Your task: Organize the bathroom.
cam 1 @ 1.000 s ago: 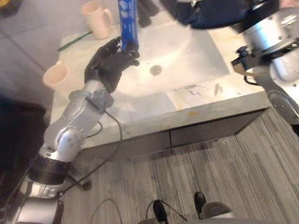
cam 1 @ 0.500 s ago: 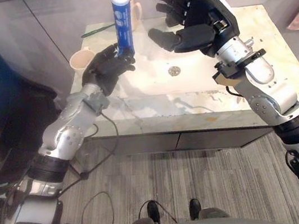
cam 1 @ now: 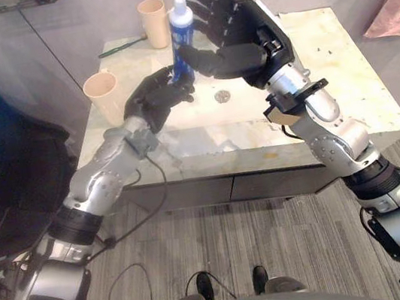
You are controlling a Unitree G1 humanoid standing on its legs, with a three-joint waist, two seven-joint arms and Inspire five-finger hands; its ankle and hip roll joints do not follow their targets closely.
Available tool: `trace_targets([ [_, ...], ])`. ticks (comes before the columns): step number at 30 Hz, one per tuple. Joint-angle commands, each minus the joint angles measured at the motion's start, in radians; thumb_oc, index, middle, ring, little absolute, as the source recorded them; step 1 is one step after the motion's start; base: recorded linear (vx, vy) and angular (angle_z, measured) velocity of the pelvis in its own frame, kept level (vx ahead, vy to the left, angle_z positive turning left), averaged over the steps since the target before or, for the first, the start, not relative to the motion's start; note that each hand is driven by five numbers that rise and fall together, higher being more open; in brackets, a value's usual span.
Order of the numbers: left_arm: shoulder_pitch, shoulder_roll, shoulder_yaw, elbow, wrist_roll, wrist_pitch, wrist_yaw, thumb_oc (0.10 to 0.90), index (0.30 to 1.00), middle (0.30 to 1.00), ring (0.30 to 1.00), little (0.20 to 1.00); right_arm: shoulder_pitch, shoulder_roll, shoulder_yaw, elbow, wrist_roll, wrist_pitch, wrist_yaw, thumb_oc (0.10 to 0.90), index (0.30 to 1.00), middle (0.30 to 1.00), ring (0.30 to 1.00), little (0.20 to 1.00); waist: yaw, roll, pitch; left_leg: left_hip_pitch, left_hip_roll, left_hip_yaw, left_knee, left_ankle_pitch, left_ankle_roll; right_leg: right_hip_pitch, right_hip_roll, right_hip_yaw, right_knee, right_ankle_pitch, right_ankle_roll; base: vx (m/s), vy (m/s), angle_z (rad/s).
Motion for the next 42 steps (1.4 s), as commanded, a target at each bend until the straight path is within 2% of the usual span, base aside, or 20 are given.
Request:
trace_targets([
  [1,-0.215,-0.034,0.034,0.069,-0.017,-0.103,-0.039,0.4,0.3,0.3,0.3,0.3,-0.186,0.032,0.007,0.033,0.03,-0.075,-0.011,0.8,0.9,0.9,0.9,0.9,0.007,-0.003,-0.142,0.056,-0.06,0.061,-0.002,-0.092,0.033,-0.024,0.041,0.045,0.045,-0.047,0.067,0.0,0.0,0.0],
  [2,-0.217,-0.033,0.034,0.071,-0.019,-0.101,-0.037,0.4,0.3,0.3,0.3,0.3,-0.191,0.033,0.009,0.037,0.027,-0.075,-0.011,0.8,0.9,0.9,0.9,0.9,0.007,-0.002,-0.143,0.056,-0.06,0.06,-0.002,-0.091,0.033,-0.024,0.041,0.045,0.045,-0.047,0.066,0.0,0.0,0.0],
  [3,-0.218,-0.032,0.034,0.074,-0.02,-0.101,-0.036,0.4,0.3,0.3,0.3,0.3,-0.196,0.033,0.011,0.041,0.028,-0.076,-0.012,0.693,0.74,0.74,0.74,0.74,0.007,-0.001,-0.143,0.056,-0.059,0.06,-0.002,-0.091,0.033,-0.024,0.041,0.046,0.046,-0.047,0.066,0.0,0.0,0.0],
  [4,-0.22,-0.03,0.034,0.08,-0.017,-0.105,-0.035,0.4,0.3,0.3,0.3,0.3,-0.201,0.033,0.012,0.045,0.03,-0.078,-0.012,0.668,0.702,0.702,0.702,0.702,0.006,0.001,-0.144,0.057,-0.059,0.06,-0.002,-0.092,0.033,-0.024,0.042,0.046,0.047,-0.047,0.066,0.0,0.0,0.0],
  [9,-0.219,-0.018,0.044,0.083,-0.012,-0.109,-0.022,0.4,0.3,0.3,0.3,0.3,-0.201,0.028,0.007,0.04,0.023,-0.074,-0.014,0.615,0.622,0.622,0.622,0.622,0.005,0.005,-0.146,0.057,-0.057,0.058,-0.002,-0.092,0.031,-0.023,0.042,0.047,0.047,-0.046,0.066,0.0,0.0,0.0],
  [10,-0.219,-0.013,0.051,0.082,-0.013,-0.107,-0.017,0.4,0.3,0.3,0.3,0.3,-0.198,0.024,0.003,0.036,0.021,-0.073,-0.011,0.595,0.592,0.592,0.592,0.592,0.005,0.006,-0.147,0.057,-0.057,0.058,-0.002,-0.092,0.031,-0.024,0.041,0.047,0.048,-0.047,0.066,0.0,0.0,0.0],
  [11,-0.209,-0.007,0.061,0.082,-0.015,-0.107,-0.023,0.4,0.3,0.3,0.3,0.3,-0.19,0.017,-0.005,0.022,0.014,-0.066,-0.009,0.53,0.495,0.495,0.495,0.495,0.004,0.007,-0.145,0.057,-0.057,0.058,-0.002,-0.091,0.031,-0.025,0.041,0.045,0.05,-0.047,0.066,0.0,0.0,0.0],
  [12,-0.207,-0.006,0.063,0.081,-0.018,-0.106,-0.025,0.4,0.3,0.3,0.3,0.3,-0.188,0.016,-0.007,0.019,0.015,-0.064,-0.009,0.516,0.474,0.474,0.474,0.474,0.004,0.008,-0.145,0.057,-0.057,0.059,-0.002,-0.091,0.031,-0.025,0.041,0.045,0.05,-0.047,0.066,0.0,0.0,0.0],
  [13,-0.203,-0.004,0.066,0.08,-0.022,-0.104,-0.025,0.4,0.3,0.3,0.3,0.3,-0.185,0.013,-0.009,0.015,0.02,-0.063,-0.004,0.535,0.502,0.502,0.502,0.502,0.004,0.009,-0.145,0.057,-0.057,0.058,-0.002,-0.09,0.03,-0.025,0.041,0.045,0.051,-0.047,0.066,0.0,0.0,0.0],
  [14,-0.199,-0.005,0.068,0.076,-0.019,-0.103,-0.021,0.4,0.3,0.3,0.3,0.3,-0.181,0.013,-0.013,0.012,0.028,-0.06,0.003,0.595,0.592,0.592,0.592,0.592,0.004,0.01,-0.145,0.056,-0.057,0.058,-0.002,-0.09,0.031,-0.026,0.041,0.046,0.051,-0.047,0.065,0.0,0.0,0.0],
  [15,-0.198,-0.006,0.069,0.077,-0.02,-0.102,-0.023,0.4,0.3,0.3,0.3,0.3,-0.181,0.014,-0.014,0.013,0.027,-0.058,0.004,0.569,0.554,0.554,0.554,0.554,0.004,0.01,-0.145,0.056,-0.057,0.057,-0.002,-0.089,0.031,-0.025,0.041,0.045,0.05,-0.047,0.065,0.0,0.0,0.0],
  [16,-0.197,-0.007,0.07,0.078,-0.02,-0.102,-0.025,0.4,0.3,0.3,0.3,0.3,-0.183,0.015,-0.014,0.017,0.029,-0.056,0.002,0.519,0.479,0.479,0.479,0.479,0.005,0.01,-0.145,0.056,-0.057,0.057,-0.002,-0.089,0.031,-0.025,0.041,0.045,0.05,-0.046,0.064,0.0,0.0,0.0],
  [20,-0.192,-0.02,0.067,0.083,-0.007,-0.108,-0.029,0.4,0.3,0.3,0.3,0.3,-0.19,0.029,-0.004,0.031,0.015,-0.049,0.001,0.519,0.479,0.479,0.479,0.479,0.008,0.011,-0.145,0.056,-0.056,0.054,-0.002,-0.087,0.031,-0.025,0.04,0.042,0.05,-0.046,0.063,0.0,0.0,0.0],
  [23,-0.192,-0.02,0.067,0.082,-0.006,-0.105,-0.028,0.4,0.3,0.3,0.3,0.3,-0.193,0.032,0.0,0.032,0.014,-0.047,-0.003,0.455,0.382,0.382,0.382,0.382,0.01,0.01,-0.145,0.055,-0.057,0.052,-0.002,-0.086,0.031,-0.023,0.039,0.04,0.049,-0.046,0.063,0.0,0.0,0.0],
  [24,-0.192,-0.021,0.067,0.082,-0.005,-0.105,-0.028,0.4,0.3,0.3,0.3,0.3,-0.194,0.033,0.001,0.032,0.012,-0.047,-0.005,0.455,0.382,0.382,0.382,0.382,0.01,0.01,-0.145,0.055,-0.057,0.052,-0.002,-0.086,0.031,-0.023,0.039,0.04,0.049,-0.046,0.063,0.0,0.0,0.0],
  [25,-0.192,-0.021,0.066,0.084,-0.001,-0.106,-0.027,0.4,0.3,0.3,0.3,0.3,-0.196,0.032,0.002,0.035,0.007,-0.053,-0.007,0.4,0.3,0.3,0.3,0.3,0.011,0.01,-0.145,0.055,-0.057,0.051,-0.002,-0.085,0.03,-0.023,0.038,0.039,0.047,-0.044,0.064,0.0,0.0,0.0],
  [30,-0.197,-0.016,0.063,0.086,0.001,-0.1,-0.029,0.405,0.307,0.307,0.307,0.307,-0.202,0.025,-0.005,0.036,0.0,-0.066,-0.02,0.4,0.3,0.3,0.3,0.3,0.01,0.009,-0.148,0.053,-0.056,0.051,-0.002,-0.083,0.027,-0.023,0.039,0.038,0.044,-0.04,0.065,0.0,0.0,0.0],
  [33,-0.197,-0.011,0.064,0.086,0.008,-0.093,-0.031,0.604,0.606,0.606,0.606,0.606,-0.205,0.013,-0.012,0.036,0.001,-0.077,-0.022,0.4,0.3,0.3,0.3,0.3,0.01,0.009,-0.148,0.053,-0.055,0.051,-0.002,-0.082,0.026,-0.024,0.038,0.037,0.043,-0.037,0.066,0.0,0.0,0.0],
  [35,-0.197,-0.01,0.064,0.086,0.014,-0.087,-0.037,0.8,0.9,0.9,0.9,0.9,-0.209,0.007,-0.018,0.036,-0.002,-0.086,-0.023,0.4,0.3,0.3,0.3,0.3,0.01,0.008,-0.149,0.053,-0.055,0.05,-0.002,-0.082,0.025,-0.024,0.039,0.037,0.043,-0.037,0.067,0.0,0.0,0.0],
  [42,-0.178,0.014,0.086,0.052,0.023,-0.061,-0.061,0.8,0.9,0.9,0.9,0.9,-0.224,-0.031,-0.045,0.027,-0.017,-0.123,-0.05,0.4,0.3,0.3,0.3,0.3,0.02,0.007,-0.152,0.05,-0.056,0.038,-0.002,-0.081,0.024,-0.024,0.036,0.03,0.043,-0.036,0.068,0.0,0.001,0.0],
])
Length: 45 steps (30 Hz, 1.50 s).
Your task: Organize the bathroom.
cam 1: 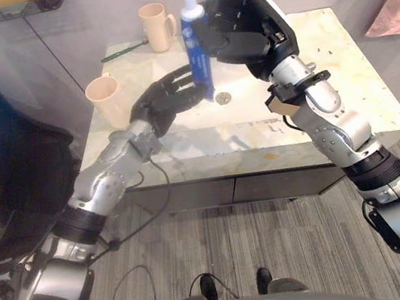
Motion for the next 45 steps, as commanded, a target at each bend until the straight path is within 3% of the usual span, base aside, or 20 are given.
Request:
trace_targets([
  [1,-0.175,0.037,0.095,0.013,0.019,-0.072,-0.024,0.8,0.9,0.9,0.9,0.9,-0.172,-0.012,-0.032,-0.051,0.0,-0.144,-0.003,0.4,0.3,0.3,0.3,0.3,0.018,-0.012,-0.141,0.048,-0.057,0.038,-0.002,-0.081,0.024,-0.025,0.035,0.029,0.045,-0.037,0.069,0.0,0.0,0.0],
  [8,-0.15,0.084,0.118,-0.023,0.041,-0.069,-0.059,0.8,0.9,0.9,0.9,0.9,-0.198,-0.047,-0.051,-0.034,-0.008,-0.198,-0.02,0.4,0.3,0.3,0.3,0.3,0.039,-0.009,-0.141,0.04,-0.065,-0.003,-0.002,-0.077,0.035,-0.038,0.029,0.033,0.104,-0.064,0.07,-0.03,-0.031,0.04],
  [10,-0.144,0.098,0.127,-0.043,0.034,-0.075,-0.072,0.8,0.9,0.9,0.9,0.9,-0.197,-0.063,-0.06,-0.047,-0.025,-0.216,-0.039,0.4,0.3,0.3,0.3,0.3,0.035,-0.006,-0.132,0.037,-0.064,-0.033,-0.002,-0.069,0.042,-0.064,0.031,0.078,0.167,-0.074,0.072,-0.07,-0.098,0.05],
  [14,-0.159,0.105,0.118,-0.059,0.043,-0.089,-0.09,0.8,0.9,0.9,0.9,0.9,-0.165,-0.111,-0.104,-0.092,-0.066,-0.224,-0.075,0.4,0.3,0.3,0.3,0.3,-0.005,0.002,-0.127,0.019,-0.055,-0.119,-0.002,-0.038,0.043,-0.111,0.067,0.252,0.209,-0.056,0.064,-0.05,-0.157,0.52],
  [16,-0.173,0.11,0.112,-0.049,0.051,-0.102,-0.081,0.8,0.9,0.9,0.9,0.9,-0.165,-0.133,-0.122,-0.089,-0.076,-0.233,-0.075,0.4,0.3,0.3,0.3,0.3,-0.012,-0.004,-0.129,0.014,-0.05,-0.14,-0.002,-0.032,0.035,-0.111,0.081,0.274,0.195,-0.061,0.057,-0.05,-0.214,1.04],
  [20,-0.162,0.144,0.148,-0.043,0.078,-0.108,-0.034,0.8,0.9,0.9,0.9,0.9,-0.221,-0.185,-0.137,-0.041,-0.04,-0.257,-0.068,0.4,0.3,0.3,0.3,0.3,0.015,-0.034,-0.134,0.001,-0.028,-0.165,0.003,-0.026,0.008,-0.079,0.094,0.227,0.129,-0.067,0.036,-0.07,-0.309,1.05],
  [28,0.015,0.162,0.275,-0.134,0.096,-0.139,-0.11,0.8,0.9,0.9,0.9,0.9,-0.257,-0.222,-0.161,-0.011,-0.118,-0.297,-0.146,0.4,0.3,0.3,0.3,0.3,0.091,-0.083,-0.105,-0.085,0.008,-0.15,0.076,-0.002,-0.042,-0.02,0.089,0.113,0.05,-0.06,0.007,-0.08,-0.155,0.44],
  [29,0.016,0.162,0.276,-0.134,0.096,-0.139,-0.11,0.8,0.9,0.9,0.9,0.9,-0.256,-0.222,-0.16,-0.012,-0.119,-0.296,-0.147,0.4,0.3,0.3,0.3,0.3,0.09,-0.083,-0.106,-0.086,0.008,-0.151,0.077,-0.002,-0.042,-0.02,0.089,0.113,0.05,-0.06,0.007,-0.06,-0.085,0.36],
  [32,0.064,0.144,0.31,-0.168,0.104,-0.139,-0.136,0.8,0.9,0.9,0.9,0.9,-0.244,-0.231,-0.17,-0.009,-0.199,-0.314,-0.199,0.4,0.3,0.3,0.3,0.3,0.095,-0.089,-0.098,-0.094,0.012,-0.082,0.115,-0.025,-0.048,-0.009,0.075,0.061,0.049,-0.065,0.008,0.02,-0.045,0.61],
  [33,0.079,0.129,0.319,-0.171,0.111,-0.135,-0.152,0.8,0.9,0.9,0.9,0.9,-0.233,-0.235,-0.181,-0.006,-0.231,-0.316,-0.215,0.4,0.3,0.3,0.3,0.3,0.089,-0.091,-0.097,-0.093,0.018,-0.026,0.125,-0.03,-0.051,-0.007,0.068,0.028,0.046,-0.063,0.01,0.02,-0.01,0.66],
  [37,0.104,0.118,0.327,-0.189,0.108,-0.102,-0.176,0.8,0.9,0.9,0.9,0.9,-0.214,-0.244,-0.185,0.02,-0.302,-0.346,-0.244,0.4,0.3,0.3,0.3,0.3,0.081,-0.089,-0.101,-0.076,0.024,0.047,0.107,-0.032,-0.053,0.0,0.058,-0.03,0.037,-0.059,0.02,0.05,-0.005,0.75],
  [45,0.229,0.129,0.394,-0.157,0.083,-0.051,-0.203,0.8,0.9,0.9,0.9,0.9,-0.223,-0.282,-0.166,0.076,-0.316,-0.395,-0.232,0.4,0.3,0.3,0.3,0.3,0.098,-0.069,-0.135,-0.022,0.007,0.004,-0.001,-0.004,-0.048,-0.008,0.059,-0.032,0.026,-0.051,0.041,0.14,0.009,0.3],
])
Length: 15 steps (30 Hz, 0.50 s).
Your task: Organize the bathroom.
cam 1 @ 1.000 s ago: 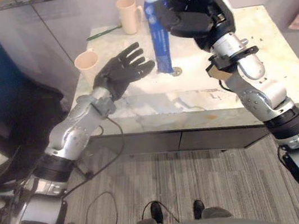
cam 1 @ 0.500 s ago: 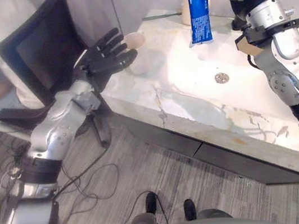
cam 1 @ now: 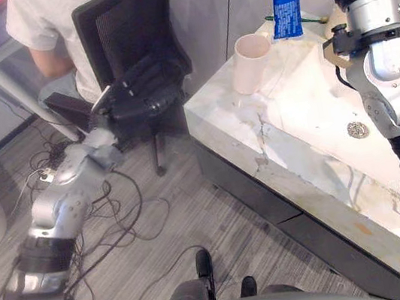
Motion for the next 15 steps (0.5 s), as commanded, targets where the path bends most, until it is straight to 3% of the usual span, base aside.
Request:
trace_targets([
  [1,0.019,0.039,0.12,-0.031,0.004,-0.06,-0.044,0.8,0.9,0.9,0.9,0.9,-0.141,-0.063,-0.04,0.01,-0.022,-0.153,-0.027,0.4,0.3,0.3,0.3,0.3,0.02,-0.02,-0.166,0.102,0.05,0.05,-0.003,-0.091,-0.071,-0.071,-0.008,0.05,0.022,0.05,0.115,0.11,0.005,0.25],
  [8,0.126,0.017,0.16,-0.028,0.055,-0.065,-0.099,0.8,0.9,0.9,0.9,0.9,-0.046,-0.07,-0.087,0.03,-0.109,-0.167,-0.078,0.4,0.3,0.3,0.3,0.3,0.026,-0.01,-0.175,0.102,0.039,0.042,-0.003,-0.1,-0.06,-0.076,-0.02,0.041,0.026,0.054,0.122,0.14,0.024,0.21],
  [15,0.214,-0.013,0.179,-0.02,0.062,-0.06,-0.075,0.8,0.9,0.9,0.9,0.9,0.032,-0.069,-0.123,0.036,-0.141,-0.171,-0.102,0.4,0.3,0.3,0.3,0.3,0.029,-0.007,-0.174,0.107,0.021,0.049,-0.003,-0.113,-0.038,-0.089,-0.044,0.042,0.046,0.06,0.14,0.13,0.071,-0.01],
])
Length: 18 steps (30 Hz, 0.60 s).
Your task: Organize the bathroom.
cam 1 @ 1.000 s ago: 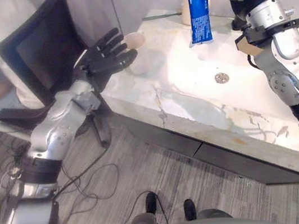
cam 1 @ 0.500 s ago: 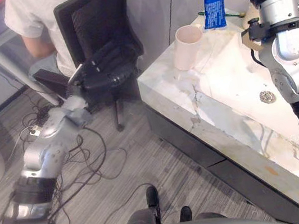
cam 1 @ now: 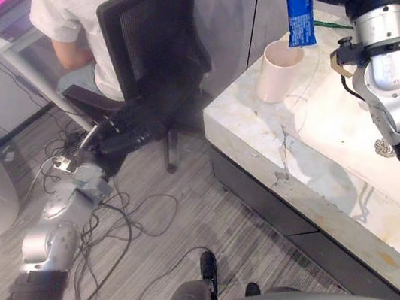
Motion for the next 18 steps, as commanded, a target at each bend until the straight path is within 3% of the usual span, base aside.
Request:
trace_targets([
  [1,-0.004,0.014,0.084,-0.027,0.009,-0.081,-0.017,0.8,0.9,0.9,0.9,0.9,-0.04,-0.056,-0.102,-0.044,-0.013,-0.149,-0.065,0.4,0.3,0.3,0.3,0.3,0.001,-0.005,-0.172,0.083,0.04,0.08,-0.004,-0.096,-0.068,-0.12,-0.026,0.035,0.028,0.073,0.11,0.08,0.042,-0.04],
  [9,-0.013,0.009,0.087,-0.027,0.02,-0.064,-0.019,0.8,0.9,0.9,0.9,0.9,-0.006,-0.042,-0.12,-0.052,-0.009,-0.148,-0.048,0.4,0.3,0.3,0.3,0.3,-0.002,-0.003,-0.168,0.09,0.031,0.084,-0.004,-0.103,-0.053,-0.137,-0.04,0.036,0.063,0.072,0.121,0.08,0.028,-0.06],
  [18,0.032,-0.009,0.1,-0.045,0.042,-0.029,-0.02,0.8,0.9,0.9,0.9,0.9,0.023,-0.001,-0.143,-0.054,-0.028,-0.164,-0.052,0.4,0.3,0.3,0.3,0.3,0.027,-0.011,-0.171,0.081,0.01,0.086,-0.004,-0.108,-0.032,-0.146,-0.072,0.017,0.111,0.102,0.151,0.11,0.033,-0.04],
])
